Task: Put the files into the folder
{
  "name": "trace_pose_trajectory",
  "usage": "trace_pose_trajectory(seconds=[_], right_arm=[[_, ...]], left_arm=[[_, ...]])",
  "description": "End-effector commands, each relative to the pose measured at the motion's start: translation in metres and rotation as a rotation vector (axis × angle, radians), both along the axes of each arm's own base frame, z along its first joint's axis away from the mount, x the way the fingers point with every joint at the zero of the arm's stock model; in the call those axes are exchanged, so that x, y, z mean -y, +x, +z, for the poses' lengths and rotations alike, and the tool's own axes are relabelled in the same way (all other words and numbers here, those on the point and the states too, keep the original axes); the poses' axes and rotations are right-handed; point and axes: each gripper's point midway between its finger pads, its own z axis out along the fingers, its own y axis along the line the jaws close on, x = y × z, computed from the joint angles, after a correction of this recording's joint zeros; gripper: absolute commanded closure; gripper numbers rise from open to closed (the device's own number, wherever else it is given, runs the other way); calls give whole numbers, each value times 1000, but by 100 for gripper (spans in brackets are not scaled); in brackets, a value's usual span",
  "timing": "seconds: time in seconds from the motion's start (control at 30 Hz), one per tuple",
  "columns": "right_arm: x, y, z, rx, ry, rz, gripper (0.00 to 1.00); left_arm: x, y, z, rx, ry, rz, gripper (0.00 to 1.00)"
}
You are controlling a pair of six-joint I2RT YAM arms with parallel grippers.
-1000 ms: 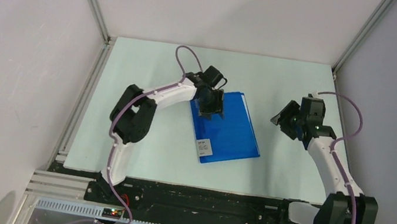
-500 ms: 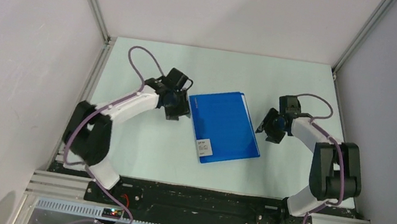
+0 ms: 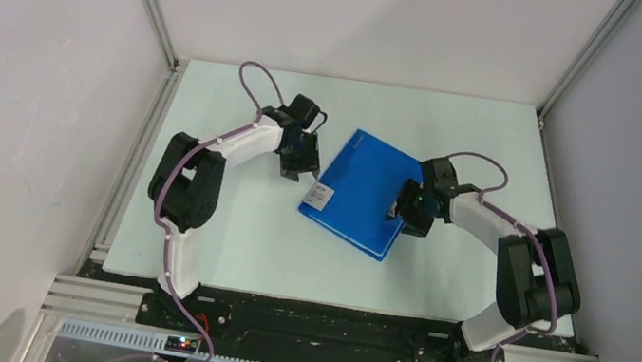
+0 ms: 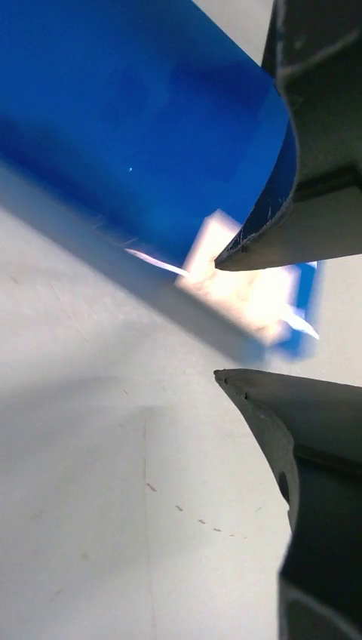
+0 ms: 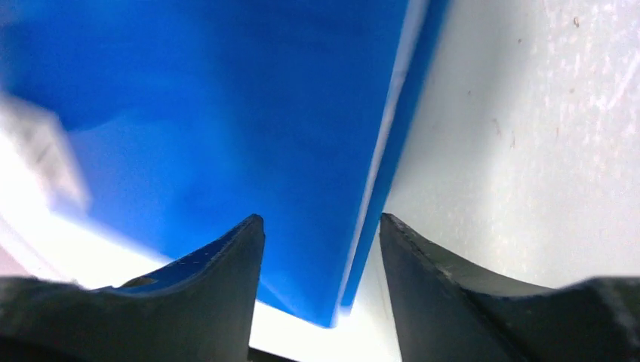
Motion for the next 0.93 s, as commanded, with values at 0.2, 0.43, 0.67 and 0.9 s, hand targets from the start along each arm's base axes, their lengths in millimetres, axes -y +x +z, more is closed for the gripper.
trace_pose_trajectory(seconds=[0.2,0.43,0.67,0.9], right_arm=[[75,0,127,354,-117,-154,2],[117,-34,152,413,-248,-242,1],[130,-57,154,435,-289,-261,1],[132,-58,156,474,-287,-275,1]], left_arm=[[-31,-9,133,295,-49,-31,37],[-71,-67,188,486,-74,9,26],[-115,-123,195,628,-97,143,19],[-149,-145,189,728,-79,283,19]])
